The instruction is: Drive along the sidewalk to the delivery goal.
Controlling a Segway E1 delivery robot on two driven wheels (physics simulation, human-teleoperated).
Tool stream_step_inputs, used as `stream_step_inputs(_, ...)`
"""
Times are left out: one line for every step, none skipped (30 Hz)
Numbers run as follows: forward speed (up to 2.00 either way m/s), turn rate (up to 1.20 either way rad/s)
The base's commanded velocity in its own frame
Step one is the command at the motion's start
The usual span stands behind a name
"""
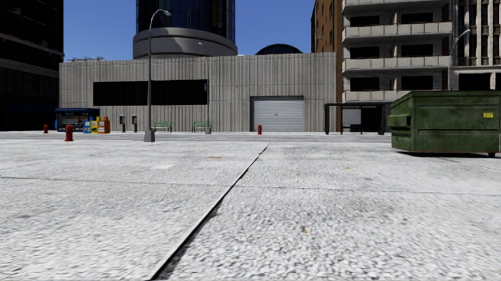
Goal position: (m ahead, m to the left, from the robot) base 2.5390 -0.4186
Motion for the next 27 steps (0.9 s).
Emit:
stream_step_inputs(2.00, -1.20)
stream_step_inputs(2.00, -1.20)
stream_step_inputs(2.00, -1.20)
stream_step_inputs(2.00, -1.20)
stream_step_inputs(2.00, -1.20)
stream_step_inputs(2.00, -1.20)
stream_step_inputs(2.00, -1.20)
stream_step_inputs(2.00, -0.85)
stream_step_inputs(2.00, -0.85)
stream_step_inputs(2.00, -0.05)
stream_step_inputs(2.00, 0.00)
stream_step_inputs(2.00, 0.00)
stream_step_inputs(2.00, 0.00)
stream_step_inputs(2.00, 0.00)
stream_step_inputs(2.00, 0.00)
stream_step_inputs(2.00, 0.00)
stream_step_inputs(2.00, 0.00)
stream_step_inputs(2.00, 0.00)
stream_step_inputs(2.00, 0.00)
stream_step_inputs(2.00, 0.00)
stream_step_inputs(2.00, 0.00)
stream_step_inputs(2.00, 0.00)
stream_step_inputs(2.00, 0.00)
stream_step_inputs(2.00, 0.00)
stream_step_inputs(2.00, 0.00)
stream_step_inputs(2.00, 0.00)
stream_step_inputs(2.00, 0.00)
